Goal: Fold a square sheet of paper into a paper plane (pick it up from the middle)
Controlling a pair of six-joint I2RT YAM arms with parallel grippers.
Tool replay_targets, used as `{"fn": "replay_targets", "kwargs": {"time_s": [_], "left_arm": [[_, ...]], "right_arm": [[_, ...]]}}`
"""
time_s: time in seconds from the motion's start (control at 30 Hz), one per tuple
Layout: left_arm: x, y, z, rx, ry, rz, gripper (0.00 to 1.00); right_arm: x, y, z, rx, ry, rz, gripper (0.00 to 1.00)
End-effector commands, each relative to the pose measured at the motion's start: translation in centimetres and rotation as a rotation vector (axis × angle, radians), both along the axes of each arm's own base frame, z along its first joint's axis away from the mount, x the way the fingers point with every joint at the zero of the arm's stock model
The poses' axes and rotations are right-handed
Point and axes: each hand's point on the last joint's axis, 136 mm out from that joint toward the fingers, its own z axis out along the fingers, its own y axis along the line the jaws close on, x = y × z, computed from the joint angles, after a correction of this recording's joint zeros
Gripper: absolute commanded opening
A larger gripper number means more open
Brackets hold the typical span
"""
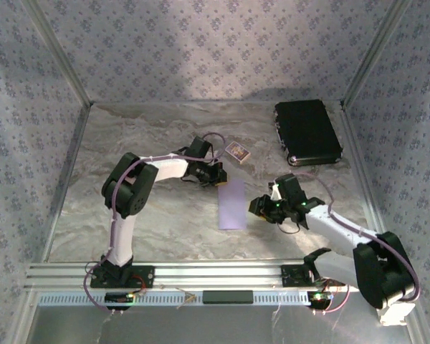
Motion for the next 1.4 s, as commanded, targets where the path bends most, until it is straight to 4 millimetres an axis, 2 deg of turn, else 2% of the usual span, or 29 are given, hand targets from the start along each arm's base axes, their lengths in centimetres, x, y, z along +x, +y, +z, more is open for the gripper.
{"fn": "replay_targets", "kwargs": {"time_s": [0.0,0.1,0.23,0.5,0.8,1.1,1.37], "left_arm": [[-1.2,0.7,-2.2,0.022,0.041,-0.014,0.04],[-1.8,1.6,-3.4,0.052,0.063,0.000,0.04],[-2.2,2.0,-4.0,0.058,0.073,0.008,0.04],[-2.2,2.0,-3.9,0.057,0.074,0.006,0.04],[-2.2,1.9,-3.8,0.051,0.075,0.007,0.04],[-2.1,1.8,-3.6,0.044,0.076,0.007,0.04],[-2.1,1.5,-3.1,0.027,0.070,0.005,0.04]], "right_arm": [[-0.2,2.0,0.8,0.046,0.024,0.048,0.41],[-1.2,2.5,-0.4,0.025,0.074,0.055,0.44],[-2.1,1.8,-1.8,0.001,0.111,0.020,0.46],[-2.5,2.2,-2.5,0.013,0.143,0.028,0.49],[-1.8,3.7,-2.1,0.074,0.131,0.044,0.47],[-0.4,4.3,-1.0,0.095,0.047,0.073,0.46],[1.6,5.6,-0.4,0.183,0.008,0.106,0.42]]}}
